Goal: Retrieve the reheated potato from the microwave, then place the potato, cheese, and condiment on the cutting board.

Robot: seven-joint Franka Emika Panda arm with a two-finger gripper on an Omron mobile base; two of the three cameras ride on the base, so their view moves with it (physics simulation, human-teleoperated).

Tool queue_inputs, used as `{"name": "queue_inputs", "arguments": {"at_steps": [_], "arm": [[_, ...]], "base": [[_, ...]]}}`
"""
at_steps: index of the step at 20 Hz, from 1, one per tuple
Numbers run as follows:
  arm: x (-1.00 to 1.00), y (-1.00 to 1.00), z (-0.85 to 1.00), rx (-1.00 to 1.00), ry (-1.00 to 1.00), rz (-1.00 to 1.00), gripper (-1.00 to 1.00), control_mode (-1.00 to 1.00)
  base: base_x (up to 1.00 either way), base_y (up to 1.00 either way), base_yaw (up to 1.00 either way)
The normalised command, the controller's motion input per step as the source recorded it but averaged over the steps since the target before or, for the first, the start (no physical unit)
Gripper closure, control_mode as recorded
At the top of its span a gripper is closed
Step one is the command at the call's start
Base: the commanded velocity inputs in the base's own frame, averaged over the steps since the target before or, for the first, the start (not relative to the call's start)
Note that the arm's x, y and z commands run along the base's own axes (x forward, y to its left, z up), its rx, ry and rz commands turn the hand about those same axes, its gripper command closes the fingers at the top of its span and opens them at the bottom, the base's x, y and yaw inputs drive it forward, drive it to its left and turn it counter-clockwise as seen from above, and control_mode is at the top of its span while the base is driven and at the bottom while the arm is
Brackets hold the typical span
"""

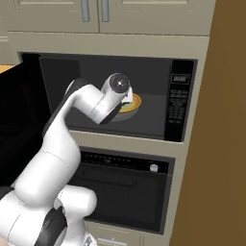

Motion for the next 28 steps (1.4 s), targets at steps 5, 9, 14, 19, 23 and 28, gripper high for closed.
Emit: {"name": "queue_inputs", "arguments": {"at_steps": [5,9,14,19,23,28], "arm": [[0.36,0.00,-0.07,0.00,0.00,0.00,-1.00,-1.00],[0.45,-0.01,-0.11,0.00,0.00,0.00,-1.00,-1.00],[0.44,-0.01,-0.14,0.00,0.00,0.00,-1.00,-1.00],[0.46,-0.02,-0.12,0.00,0.03,0.00,-1.00,-1.00],[0.43,-0.07,-0.09,0.00,0.04,0.00,-1.00,-1.00],[0.36,-0.10,-0.06,0.00,0.01,0.00,-1.00,-1.00]], "base": [[0.00,0.00,0.00],[0.00,0.00,0.00],[0.00,0.00,0.00],[0.00,0.00,0.00],[0.00,0.00,0.00],[0.00,0.00,0.00]]}}
